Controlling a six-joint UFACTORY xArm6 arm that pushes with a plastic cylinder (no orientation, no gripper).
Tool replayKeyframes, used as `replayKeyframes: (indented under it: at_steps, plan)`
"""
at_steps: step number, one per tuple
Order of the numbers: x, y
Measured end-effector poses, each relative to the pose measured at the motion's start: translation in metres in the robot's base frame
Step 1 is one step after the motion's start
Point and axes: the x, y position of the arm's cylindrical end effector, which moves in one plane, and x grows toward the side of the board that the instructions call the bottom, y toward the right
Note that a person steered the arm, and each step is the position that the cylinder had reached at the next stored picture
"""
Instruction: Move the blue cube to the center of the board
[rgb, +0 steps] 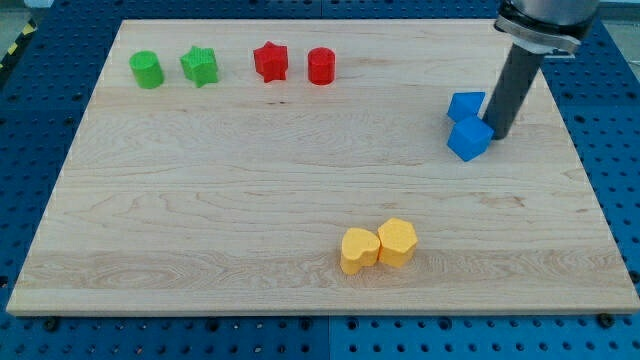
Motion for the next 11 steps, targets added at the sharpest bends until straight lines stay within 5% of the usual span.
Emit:
replayKeyframes:
  at_steps: [4, 9, 10, 11]
  plan:
    - [0.012, -0.017]
    - [0.037, -0.177]
    - [0.037, -0.185]
    - [0.054, -0.132]
